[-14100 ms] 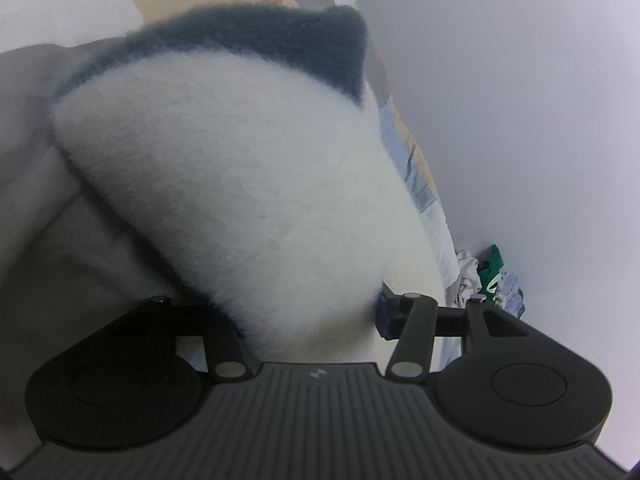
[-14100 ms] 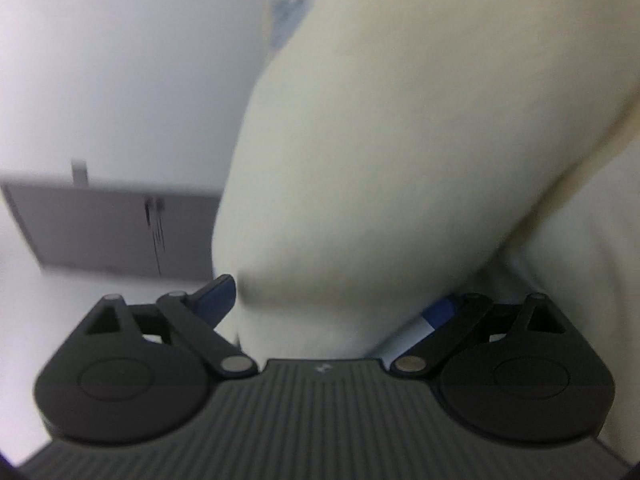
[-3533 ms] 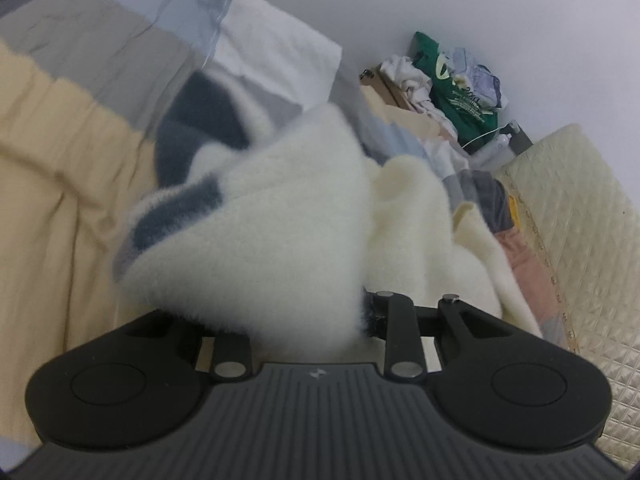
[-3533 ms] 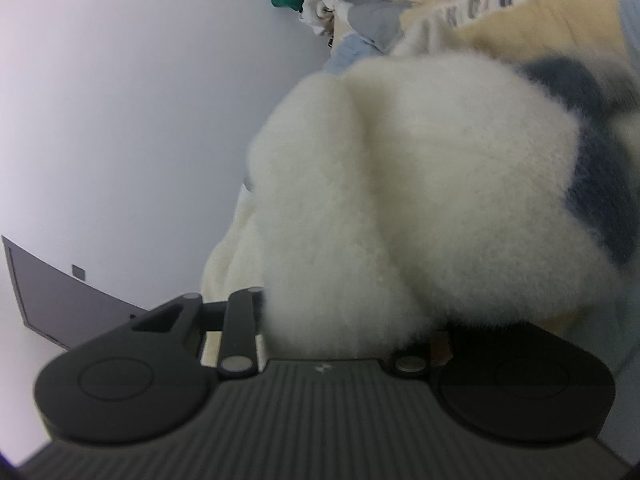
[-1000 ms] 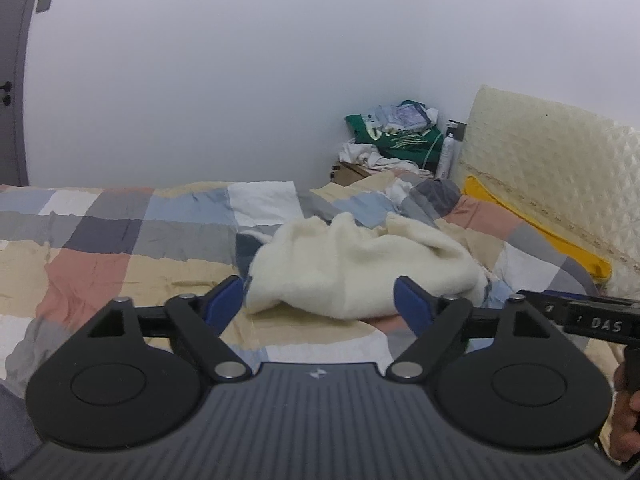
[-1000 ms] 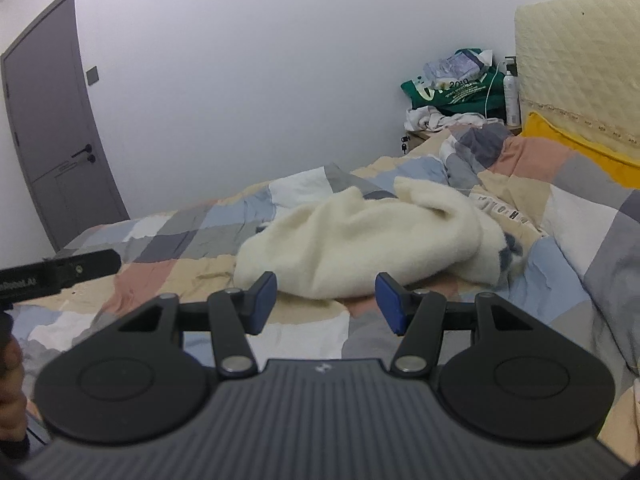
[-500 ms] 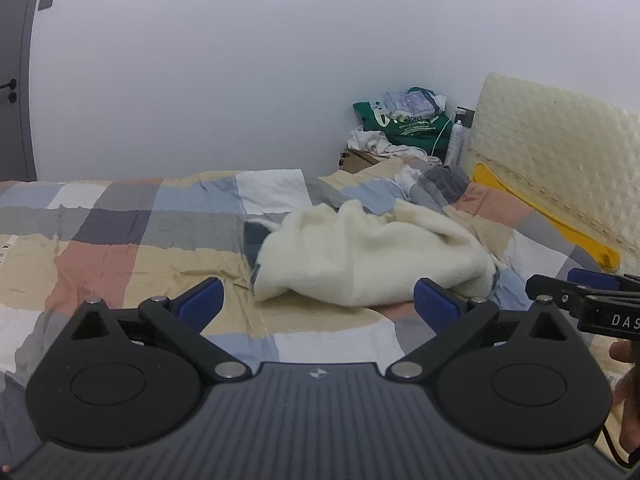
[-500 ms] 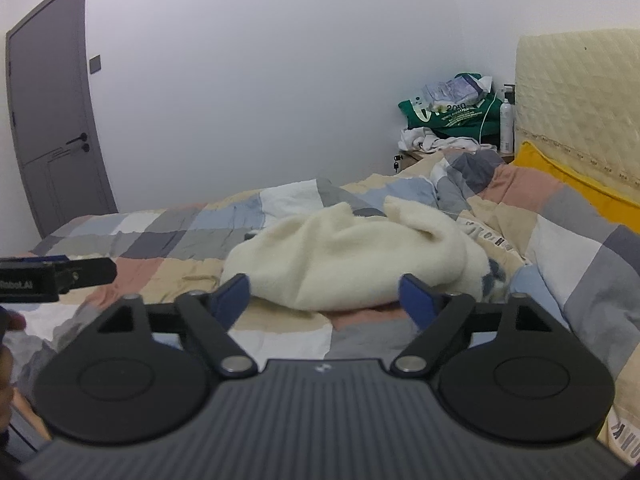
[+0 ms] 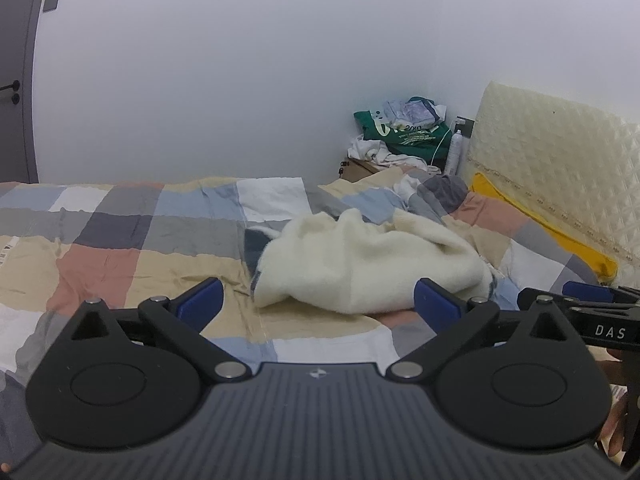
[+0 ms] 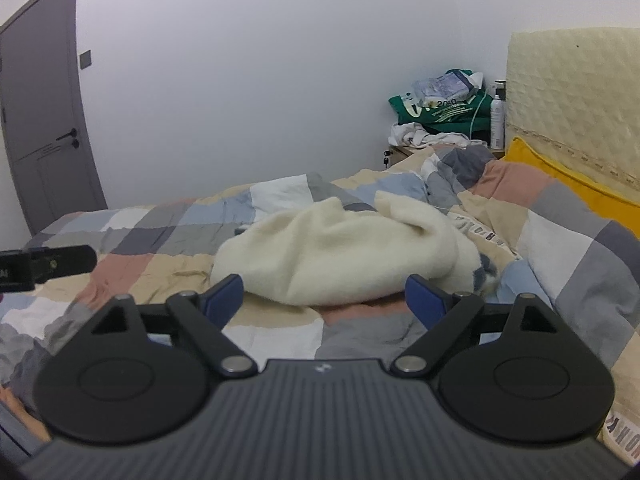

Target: Fold large clothes

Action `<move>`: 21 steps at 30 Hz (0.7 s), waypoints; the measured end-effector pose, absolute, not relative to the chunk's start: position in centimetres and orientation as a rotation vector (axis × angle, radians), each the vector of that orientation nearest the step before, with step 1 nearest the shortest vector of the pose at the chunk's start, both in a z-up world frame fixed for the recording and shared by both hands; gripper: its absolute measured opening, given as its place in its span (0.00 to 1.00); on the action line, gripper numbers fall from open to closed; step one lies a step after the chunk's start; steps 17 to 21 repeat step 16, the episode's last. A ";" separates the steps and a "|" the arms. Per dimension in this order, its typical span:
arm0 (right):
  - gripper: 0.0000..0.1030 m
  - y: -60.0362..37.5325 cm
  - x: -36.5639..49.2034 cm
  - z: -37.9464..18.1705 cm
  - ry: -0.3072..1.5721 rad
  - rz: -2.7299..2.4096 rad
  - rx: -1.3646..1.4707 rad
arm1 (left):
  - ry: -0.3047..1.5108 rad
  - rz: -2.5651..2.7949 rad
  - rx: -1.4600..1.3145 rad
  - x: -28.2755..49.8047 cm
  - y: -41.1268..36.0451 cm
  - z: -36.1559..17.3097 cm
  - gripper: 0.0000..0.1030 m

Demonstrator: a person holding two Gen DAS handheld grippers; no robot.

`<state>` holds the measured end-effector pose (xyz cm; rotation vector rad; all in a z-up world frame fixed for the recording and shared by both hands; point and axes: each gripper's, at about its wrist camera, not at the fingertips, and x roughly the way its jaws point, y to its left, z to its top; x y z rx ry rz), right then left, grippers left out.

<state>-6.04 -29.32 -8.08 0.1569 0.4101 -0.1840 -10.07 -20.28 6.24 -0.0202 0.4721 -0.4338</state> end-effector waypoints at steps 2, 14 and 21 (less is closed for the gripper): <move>0.87 -29.4 -6.0 -8.0 0.412 -0.187 0.163 | 0.469 -0.442 -0.021 -10.1 -20.2 6.2 1.00; 0.87 -29.4 -5.9 -8.0 0.417 -0.190 0.160 | 0.466 -0.451 0.004 -10.1 -20.3 6.1 1.00; 0.87 -29.3 -5.9 -8.0 0.413 -0.189 0.160 | 0.465 -0.456 -0.001 -10.1 -20.3 6.1 1.00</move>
